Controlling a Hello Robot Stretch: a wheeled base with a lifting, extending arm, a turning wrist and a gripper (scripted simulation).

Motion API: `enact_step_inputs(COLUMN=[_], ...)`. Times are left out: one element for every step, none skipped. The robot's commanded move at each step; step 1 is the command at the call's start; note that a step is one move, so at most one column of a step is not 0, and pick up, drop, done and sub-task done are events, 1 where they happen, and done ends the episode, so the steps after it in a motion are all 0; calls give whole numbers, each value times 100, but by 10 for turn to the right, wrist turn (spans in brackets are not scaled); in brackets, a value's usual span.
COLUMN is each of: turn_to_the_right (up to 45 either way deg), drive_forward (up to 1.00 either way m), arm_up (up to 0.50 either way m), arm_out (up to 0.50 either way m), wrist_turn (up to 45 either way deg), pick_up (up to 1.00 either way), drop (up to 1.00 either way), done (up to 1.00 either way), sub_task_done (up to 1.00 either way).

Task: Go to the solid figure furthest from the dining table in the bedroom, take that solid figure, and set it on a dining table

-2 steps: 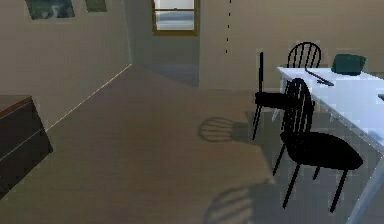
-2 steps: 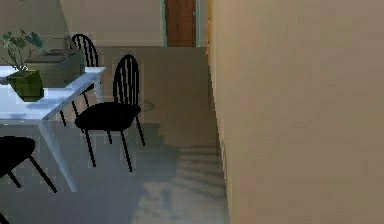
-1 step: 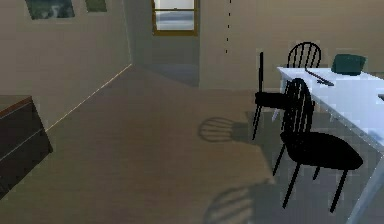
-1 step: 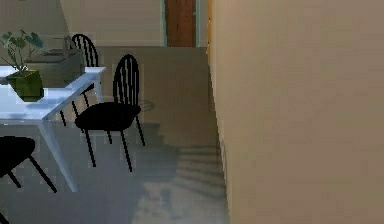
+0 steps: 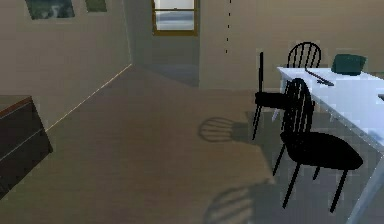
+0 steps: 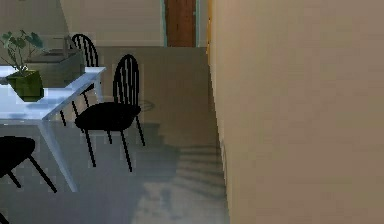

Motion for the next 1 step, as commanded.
enact_step_inputs(turn_to_the_right=[-450], drive_forward=[0], arm_up=[0], arm_out=[0], wrist_turn=[0], pick_up=[0], drop=[0], done=[0], sub_task_done=[0])
